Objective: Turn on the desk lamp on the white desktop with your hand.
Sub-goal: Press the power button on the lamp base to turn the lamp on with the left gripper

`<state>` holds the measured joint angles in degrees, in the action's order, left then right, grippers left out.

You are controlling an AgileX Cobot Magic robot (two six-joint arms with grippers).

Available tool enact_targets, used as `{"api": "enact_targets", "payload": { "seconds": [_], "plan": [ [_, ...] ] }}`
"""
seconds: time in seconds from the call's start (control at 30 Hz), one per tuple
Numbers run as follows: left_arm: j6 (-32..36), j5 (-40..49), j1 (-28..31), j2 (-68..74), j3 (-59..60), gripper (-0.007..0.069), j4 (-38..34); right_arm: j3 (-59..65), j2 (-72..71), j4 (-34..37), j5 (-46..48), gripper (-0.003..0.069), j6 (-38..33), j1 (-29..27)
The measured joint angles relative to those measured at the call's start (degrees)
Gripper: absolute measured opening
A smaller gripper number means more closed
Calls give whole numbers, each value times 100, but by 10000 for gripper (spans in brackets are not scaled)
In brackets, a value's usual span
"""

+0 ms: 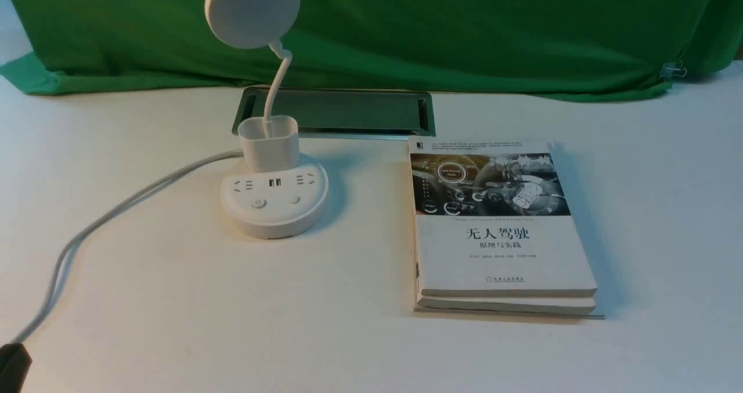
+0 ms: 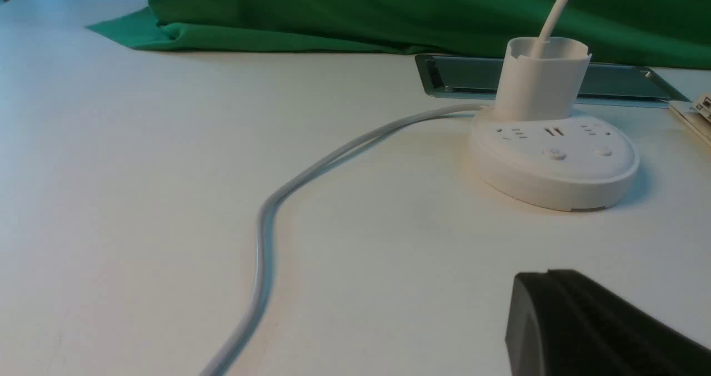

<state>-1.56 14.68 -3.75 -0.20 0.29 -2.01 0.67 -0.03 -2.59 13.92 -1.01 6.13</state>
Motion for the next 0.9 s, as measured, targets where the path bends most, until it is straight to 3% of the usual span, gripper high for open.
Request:
{"api": "enact_targets", "payload": {
  "seconds": [0.9],
  "plan": [
    [0, 0, 0, 0, 0, 1, 0, 0, 0, 0, 6, 190, 0, 0]
  ]
}}
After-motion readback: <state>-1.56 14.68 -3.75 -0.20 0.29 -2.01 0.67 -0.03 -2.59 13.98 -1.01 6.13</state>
